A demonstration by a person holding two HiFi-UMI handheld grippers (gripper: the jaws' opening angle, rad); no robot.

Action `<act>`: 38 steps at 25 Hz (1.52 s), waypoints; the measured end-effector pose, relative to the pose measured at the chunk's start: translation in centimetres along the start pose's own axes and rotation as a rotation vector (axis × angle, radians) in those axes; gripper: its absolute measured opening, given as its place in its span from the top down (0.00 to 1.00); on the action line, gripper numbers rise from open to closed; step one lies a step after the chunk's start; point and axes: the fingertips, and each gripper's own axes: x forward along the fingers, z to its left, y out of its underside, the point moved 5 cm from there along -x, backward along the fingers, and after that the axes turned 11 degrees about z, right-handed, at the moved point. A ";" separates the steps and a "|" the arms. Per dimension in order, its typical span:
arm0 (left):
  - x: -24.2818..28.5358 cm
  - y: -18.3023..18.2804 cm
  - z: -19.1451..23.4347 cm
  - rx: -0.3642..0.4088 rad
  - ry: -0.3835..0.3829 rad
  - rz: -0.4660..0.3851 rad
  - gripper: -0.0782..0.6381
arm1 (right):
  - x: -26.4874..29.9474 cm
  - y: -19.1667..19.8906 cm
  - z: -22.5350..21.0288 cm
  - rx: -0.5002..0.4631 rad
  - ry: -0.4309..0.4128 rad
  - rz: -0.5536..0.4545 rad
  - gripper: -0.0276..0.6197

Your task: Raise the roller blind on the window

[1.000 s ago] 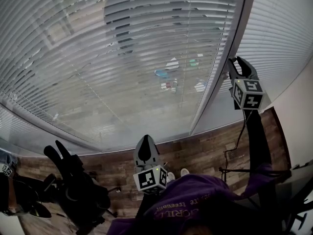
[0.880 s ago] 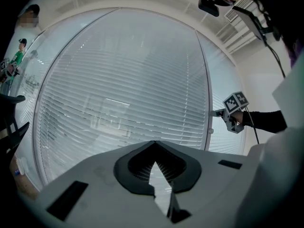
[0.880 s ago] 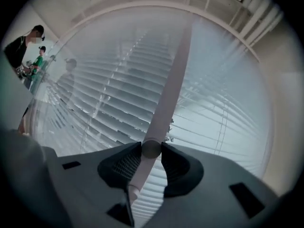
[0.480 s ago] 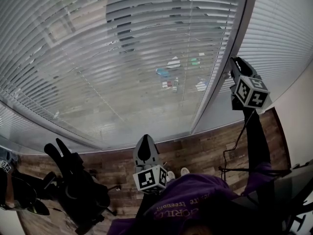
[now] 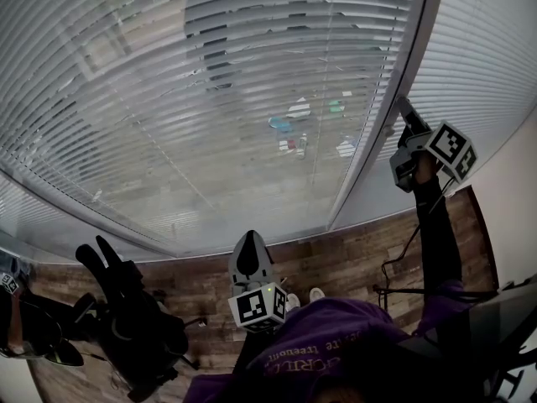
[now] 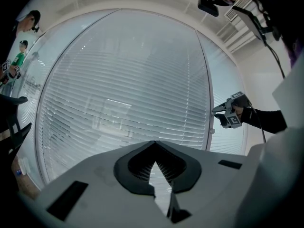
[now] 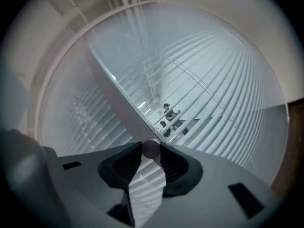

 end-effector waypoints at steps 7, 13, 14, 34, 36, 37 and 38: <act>0.1 0.2 0.0 -0.002 0.000 -0.003 0.89 | 0.3 0.4 -1.8 0.459 -0.174 0.000 0.77; -0.1 0.2 0.2 -0.006 -0.001 -0.003 0.89 | 0.3 1.0 -2.1 0.818 -0.327 -0.015 0.77; -0.1 0.2 0.3 -0.006 -0.002 -0.003 0.89 | 0.3 1.2 -2.2 0.873 -0.352 -0.016 0.77; -0.3 0.1 -0.3 0.003 0.017 -0.003 0.89 | -0.3 0.0 1.2 -0.705 0.196 0.037 0.69; -0.3 0.1 -0.3 0.002 0.016 -0.003 0.89 | 0.0 0.4 1.9 -0.802 0.225 0.055 0.69; -0.3 0.2 -0.3 0.002 0.015 -0.003 0.89 | 0.2 0.6 2.0 -0.821 0.228 0.067 0.69; -0.3 0.2 -0.3 0.002 0.014 -0.004 0.89 | 0.3 0.7 2.1 -0.832 0.234 0.074 0.69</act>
